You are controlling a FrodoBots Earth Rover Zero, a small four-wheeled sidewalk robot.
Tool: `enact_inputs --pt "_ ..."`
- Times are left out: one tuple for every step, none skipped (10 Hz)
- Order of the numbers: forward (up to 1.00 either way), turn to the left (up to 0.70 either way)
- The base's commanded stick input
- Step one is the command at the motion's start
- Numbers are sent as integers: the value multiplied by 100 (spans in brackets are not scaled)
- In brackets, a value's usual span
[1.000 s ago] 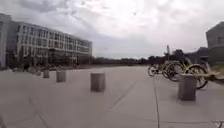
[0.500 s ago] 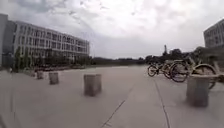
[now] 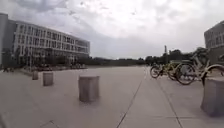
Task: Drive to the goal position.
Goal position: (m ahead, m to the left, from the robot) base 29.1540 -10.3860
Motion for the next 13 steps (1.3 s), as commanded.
enact_inputs --pt "70 -11" --pt "70 -2" --pt "70 0" --pt "70 0" --pt "70 0" --pt "70 0" --pt "70 0" --pt "70 0" --pt "70 0" --pt "70 0" --pt "70 0" --pt "70 0" --pt "70 0"
